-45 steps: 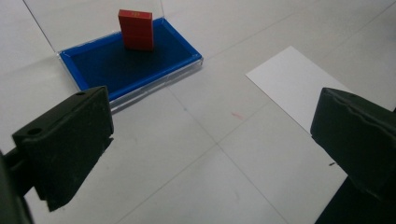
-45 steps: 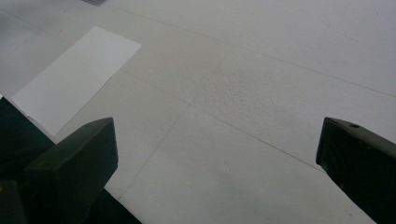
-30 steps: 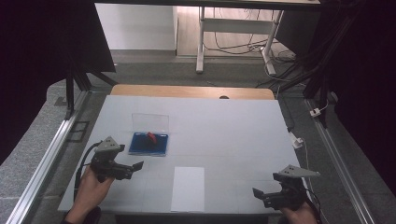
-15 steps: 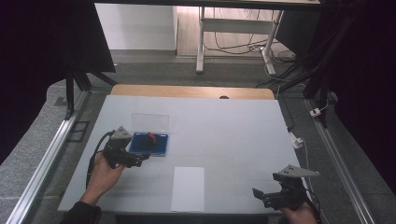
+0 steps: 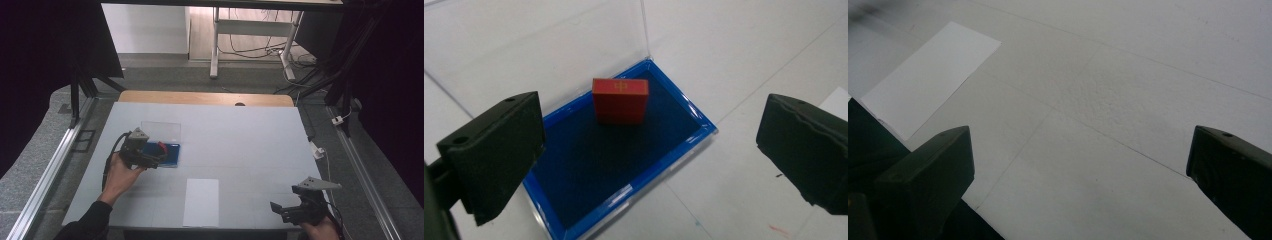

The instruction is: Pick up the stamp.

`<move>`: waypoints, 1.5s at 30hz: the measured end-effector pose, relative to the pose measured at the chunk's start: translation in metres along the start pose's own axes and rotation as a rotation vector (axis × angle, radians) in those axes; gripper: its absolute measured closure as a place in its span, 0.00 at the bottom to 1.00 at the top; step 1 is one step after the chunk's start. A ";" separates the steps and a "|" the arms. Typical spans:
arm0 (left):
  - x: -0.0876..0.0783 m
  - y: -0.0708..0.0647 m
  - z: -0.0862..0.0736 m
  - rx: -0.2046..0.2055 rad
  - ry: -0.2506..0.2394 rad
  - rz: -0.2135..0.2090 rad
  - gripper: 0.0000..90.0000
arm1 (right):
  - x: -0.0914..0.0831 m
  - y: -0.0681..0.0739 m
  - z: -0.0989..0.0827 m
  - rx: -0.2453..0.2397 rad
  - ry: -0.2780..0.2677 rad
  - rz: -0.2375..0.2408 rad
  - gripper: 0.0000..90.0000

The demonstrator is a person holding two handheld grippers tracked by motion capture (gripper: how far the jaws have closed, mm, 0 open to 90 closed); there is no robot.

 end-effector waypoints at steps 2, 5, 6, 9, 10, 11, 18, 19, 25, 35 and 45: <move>0.005 0.002 0.002 0.002 0.006 0.001 0.00 | 0.000 0.000 0.000 0.000 0.001 -0.001 0.00; 0.012 0.006 0.005 -0.003 0.015 0.007 0.00 | 0.000 0.000 0.000 -0.001 0.000 0.001 0.00; 0.014 0.007 0.006 -0.006 0.016 0.008 0.00 | 0.000 0.000 0.000 -0.001 0.000 0.001 0.00; 0.020 0.010 0.008 -0.003 0.026 0.006 0.00 | 0.000 0.000 0.000 -0.003 0.001 0.001 0.00; 0.022 0.010 0.008 -0.001 0.029 0.006 0.00 | 0.000 0.000 0.000 -0.003 0.001 0.001 0.00; 0.024 0.011 0.009 0.003 0.036 0.007 0.00 | 0.000 0.000 0.000 -0.003 0.001 0.000 0.00; 0.036 0.013 0.012 0.036 0.072 0.035 0.11 | 0.000 0.000 0.000 -0.003 0.002 0.001 0.00; 0.036 0.013 0.012 0.042 0.075 0.043 0.18 | 0.000 0.000 0.000 -0.004 0.003 0.000 0.00; 0.037 0.015 0.012 0.059 0.095 0.048 0.40 | 0.000 0.000 0.000 -0.006 0.003 0.001 0.00; 0.036 0.013 0.013 0.077 0.111 0.034 0.64 | 0.000 0.000 0.000 -0.004 0.003 0.000 0.00; 0.027 0.010 0.017 0.065 0.075 0.032 0.65 | 0.000 0.000 0.000 -0.009 0.003 -0.001 0.00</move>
Point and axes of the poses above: each handheld gripper's, and its own axes: x roughly forward along the jaws, z roughly out of its top, y roughly to its left, the point moved 4 cm from there along x, roughly forward along the jaws, and after that the axes turned 4 degrees about -x, right-handed, at the moved point
